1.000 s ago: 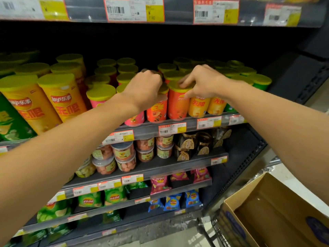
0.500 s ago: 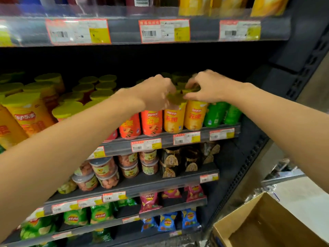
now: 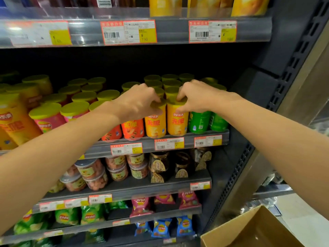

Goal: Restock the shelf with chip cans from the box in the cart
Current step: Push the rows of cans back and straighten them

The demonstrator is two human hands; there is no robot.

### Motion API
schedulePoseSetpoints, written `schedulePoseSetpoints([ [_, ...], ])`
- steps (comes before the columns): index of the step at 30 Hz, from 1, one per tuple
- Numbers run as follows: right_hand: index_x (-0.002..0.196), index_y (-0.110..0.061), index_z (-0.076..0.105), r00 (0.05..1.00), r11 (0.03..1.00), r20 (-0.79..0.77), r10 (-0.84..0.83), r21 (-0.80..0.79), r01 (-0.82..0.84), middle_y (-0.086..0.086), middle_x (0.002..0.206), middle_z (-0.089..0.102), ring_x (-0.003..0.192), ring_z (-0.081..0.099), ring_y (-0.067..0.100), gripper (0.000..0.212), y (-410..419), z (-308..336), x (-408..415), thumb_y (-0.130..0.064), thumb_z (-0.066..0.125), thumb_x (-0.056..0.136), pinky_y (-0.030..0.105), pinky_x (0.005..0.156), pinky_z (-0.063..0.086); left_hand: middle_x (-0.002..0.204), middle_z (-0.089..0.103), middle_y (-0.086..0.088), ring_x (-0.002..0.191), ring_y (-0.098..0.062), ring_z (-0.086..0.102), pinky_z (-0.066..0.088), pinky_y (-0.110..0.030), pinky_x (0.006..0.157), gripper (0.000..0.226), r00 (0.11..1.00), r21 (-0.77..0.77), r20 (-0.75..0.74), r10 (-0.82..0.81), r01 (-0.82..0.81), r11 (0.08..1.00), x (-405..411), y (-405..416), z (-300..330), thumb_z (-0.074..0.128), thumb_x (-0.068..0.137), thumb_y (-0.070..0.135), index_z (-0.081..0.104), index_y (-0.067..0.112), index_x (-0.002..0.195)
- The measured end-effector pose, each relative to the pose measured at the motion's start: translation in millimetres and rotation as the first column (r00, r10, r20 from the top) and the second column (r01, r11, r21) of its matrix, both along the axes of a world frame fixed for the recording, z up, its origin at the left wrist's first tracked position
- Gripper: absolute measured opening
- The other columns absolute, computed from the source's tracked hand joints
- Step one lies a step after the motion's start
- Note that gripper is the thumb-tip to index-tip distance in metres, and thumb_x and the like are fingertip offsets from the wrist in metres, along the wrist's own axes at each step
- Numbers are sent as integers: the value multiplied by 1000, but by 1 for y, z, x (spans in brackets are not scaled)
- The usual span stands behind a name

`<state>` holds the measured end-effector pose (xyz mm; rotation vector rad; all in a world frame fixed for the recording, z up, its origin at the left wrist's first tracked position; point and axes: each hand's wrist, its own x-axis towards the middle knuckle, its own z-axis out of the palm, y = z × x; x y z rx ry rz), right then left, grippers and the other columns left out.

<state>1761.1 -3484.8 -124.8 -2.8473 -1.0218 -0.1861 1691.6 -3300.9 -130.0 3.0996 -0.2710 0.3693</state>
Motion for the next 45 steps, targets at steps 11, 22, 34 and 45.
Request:
schedulePoseSetpoints([
  [11, 139, -14, 55, 998, 998, -44, 55, 19, -54, 7, 146, 50, 138, 43, 25, 58, -2, -2, 4, -34, 74, 87, 41, 114, 37, 120, 68, -5, 109, -30, 61, 48, -38, 91, 42, 997, -7, 35, 67, -67, 998, 0, -5, -7, 66, 90, 41, 66, 18, 125],
  [22, 132, -18, 62, 995, 997, -60, -80, -24, 79, 10, 129, 64, 112, 62, 30, 46, -54, 55, 12, -34, 69, 89, 42, 98, 52, 109, 69, -8, 98, -30, 61, 51, -40, 87, 43, 998, 11, -37, -51, 51, 999, 14, -53, 40, 64, 89, 51, 71, 18, 115],
  [34, 109, -5, 50, 966, 913, 53, -254, -317, 257, 16, 107, 49, 86, 51, 32, 16, -88, 21, 13, -3, 55, 93, 37, 68, 43, 120, 68, -7, 111, -30, 60, 47, -37, 94, 41, 982, 4, -3, -191, 191, 982, 58, -104, 4, 69, 89, 31, 64, 14, 126],
  [45, 121, -2, 52, 973, 936, 98, -209, -267, 228, 21, 121, 51, 100, 53, 37, 32, -93, 17, 17, -14, 65, 95, 41, 71, 40, 120, 68, -6, 113, -31, 58, 43, -39, 97, 41, 973, 52, 65, -221, 218, 974, 65, -94, -12, 70, 89, 29, 63, 18, 129],
])
